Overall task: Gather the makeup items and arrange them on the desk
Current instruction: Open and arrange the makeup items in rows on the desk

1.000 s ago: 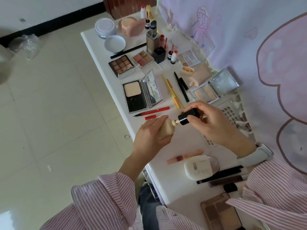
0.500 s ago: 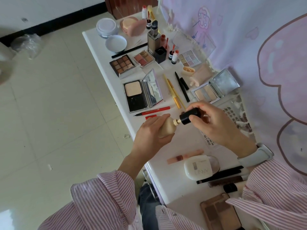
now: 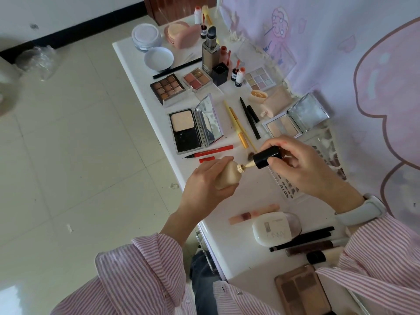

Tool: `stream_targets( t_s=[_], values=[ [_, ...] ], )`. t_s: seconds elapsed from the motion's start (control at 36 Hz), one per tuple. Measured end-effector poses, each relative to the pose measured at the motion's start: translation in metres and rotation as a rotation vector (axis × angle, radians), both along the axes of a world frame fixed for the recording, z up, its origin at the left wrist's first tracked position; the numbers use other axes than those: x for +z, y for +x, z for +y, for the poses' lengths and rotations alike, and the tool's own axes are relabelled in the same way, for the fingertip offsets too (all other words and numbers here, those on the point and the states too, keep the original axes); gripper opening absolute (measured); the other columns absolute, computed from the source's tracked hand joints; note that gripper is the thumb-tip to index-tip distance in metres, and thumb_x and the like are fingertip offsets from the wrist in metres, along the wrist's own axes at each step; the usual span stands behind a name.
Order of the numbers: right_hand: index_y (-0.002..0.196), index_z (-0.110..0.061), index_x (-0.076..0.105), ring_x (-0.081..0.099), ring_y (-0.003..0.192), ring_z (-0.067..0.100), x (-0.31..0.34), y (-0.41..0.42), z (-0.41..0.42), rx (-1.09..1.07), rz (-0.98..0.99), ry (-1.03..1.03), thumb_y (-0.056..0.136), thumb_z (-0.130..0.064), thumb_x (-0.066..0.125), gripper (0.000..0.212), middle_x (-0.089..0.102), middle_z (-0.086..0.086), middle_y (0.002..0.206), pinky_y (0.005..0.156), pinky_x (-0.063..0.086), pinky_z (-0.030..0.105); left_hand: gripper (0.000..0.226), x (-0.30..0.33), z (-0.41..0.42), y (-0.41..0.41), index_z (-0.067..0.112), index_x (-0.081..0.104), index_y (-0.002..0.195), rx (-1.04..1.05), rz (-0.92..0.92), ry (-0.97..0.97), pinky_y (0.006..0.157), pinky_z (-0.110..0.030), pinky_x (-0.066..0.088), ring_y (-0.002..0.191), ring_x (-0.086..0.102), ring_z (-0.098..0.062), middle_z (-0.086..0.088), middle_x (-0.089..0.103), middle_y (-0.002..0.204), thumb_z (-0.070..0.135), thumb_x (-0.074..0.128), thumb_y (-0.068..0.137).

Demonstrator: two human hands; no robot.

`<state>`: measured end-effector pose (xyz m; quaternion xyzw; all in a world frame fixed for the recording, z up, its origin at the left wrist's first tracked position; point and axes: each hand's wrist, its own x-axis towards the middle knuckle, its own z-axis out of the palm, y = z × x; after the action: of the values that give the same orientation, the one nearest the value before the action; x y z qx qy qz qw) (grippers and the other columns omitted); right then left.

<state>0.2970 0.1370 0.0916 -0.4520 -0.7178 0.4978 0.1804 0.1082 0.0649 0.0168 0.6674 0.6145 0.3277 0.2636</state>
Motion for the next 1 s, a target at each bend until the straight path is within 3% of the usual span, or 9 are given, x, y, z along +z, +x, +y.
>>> stream_targets(
  t_s=[0.08,0.19,0.47,0.58,0.81,0.86,0.94,1.0],
  values=[
    [0.093,-0.035,0.057,0.057,0.082,0.022,0.001,0.002,0.001,-0.020,0.013,-0.002,0.080,-0.018,0.051,0.022,0.057,-0.002,0.095,0.068,0.048,0.023,0.053,-0.001,0.000,-0.001,0.014,0.058,0.121,0.010,-0.019,-0.014,0.073,-0.030,0.050,0.094,0.057,-0.019,-0.003,0.065,0.109,0.028,0.072,0.072],
    [0.095,-0.030,0.057,0.057,0.090,0.023,0.001,0.005,0.004,-0.046,0.025,0.004,0.082,-0.014,0.053,0.021,0.057,-0.001,0.098,0.078,0.050,0.032,0.054,-0.002,0.000,-0.002,0.014,0.058,0.122,0.031,-0.025,-0.021,0.073,-0.027,0.048,0.093,0.058,-0.019,-0.004,0.064,0.108,0.027,0.074,0.072],
    [0.094,-0.030,0.057,0.060,0.095,0.019,0.003,0.009,0.005,-0.091,0.058,-0.006,0.078,-0.019,0.051,0.021,0.060,0.000,0.102,0.082,0.052,0.028,0.054,-0.004,-0.001,-0.006,0.013,0.058,0.122,0.059,-0.025,-0.035,0.075,-0.021,0.043,0.095,0.054,-0.012,-0.003,0.064,0.111,0.029,0.072,0.072],
    [0.095,-0.030,0.057,0.060,0.097,0.021,0.002,0.010,0.004,-0.093,0.061,-0.016,0.085,-0.009,0.056,0.022,0.061,0.000,0.103,0.083,0.051,0.028,0.055,-0.005,-0.002,-0.006,0.015,0.057,0.124,0.056,-0.031,-0.051,0.076,-0.023,0.043,0.098,0.054,-0.013,-0.002,0.063,0.113,0.025,0.076,0.073],
    [0.095,-0.034,0.057,0.057,0.085,0.028,0.001,-0.001,0.001,-0.026,0.021,0.045,0.079,-0.017,0.052,0.024,0.056,0.003,0.097,0.074,0.049,0.037,0.055,-0.003,0.000,0.001,0.013,0.057,0.123,0.009,0.002,-0.025,0.076,-0.029,0.048,0.097,0.057,-0.021,-0.004,0.064,0.111,0.023,0.077,0.072],
    [0.095,-0.032,0.058,0.056,0.079,0.025,0.000,-0.005,0.000,-0.008,0.004,0.060,0.079,-0.017,0.052,0.023,0.054,0.000,0.094,0.070,0.049,0.032,0.055,-0.002,0.001,0.003,0.013,0.058,0.122,0.002,0.028,-0.009,0.075,-0.029,0.047,0.096,0.058,-0.021,-0.004,0.065,0.110,0.024,0.076,0.071],
    [0.099,-0.021,0.061,0.050,0.068,0.012,-0.003,-0.008,-0.001,0.011,-0.022,0.098,0.078,-0.015,0.052,0.023,0.051,-0.007,0.089,0.061,0.042,0.014,0.054,0.000,0.003,0.004,0.013,0.058,0.121,0.019,0.043,-0.002,0.074,-0.028,0.047,0.096,0.059,-0.021,-0.003,0.065,0.110,0.028,0.073,0.072],
    [0.099,-0.021,0.061,0.048,0.067,0.011,-0.002,-0.008,-0.002,0.020,-0.022,0.106,0.078,-0.015,0.053,0.023,0.050,-0.009,0.088,0.061,0.039,0.012,0.054,-0.001,0.003,0.004,0.013,0.059,0.121,0.030,0.050,0.002,0.075,-0.028,0.047,0.096,0.060,-0.022,-0.003,0.065,0.110,0.027,0.074,0.071]
  ],
)
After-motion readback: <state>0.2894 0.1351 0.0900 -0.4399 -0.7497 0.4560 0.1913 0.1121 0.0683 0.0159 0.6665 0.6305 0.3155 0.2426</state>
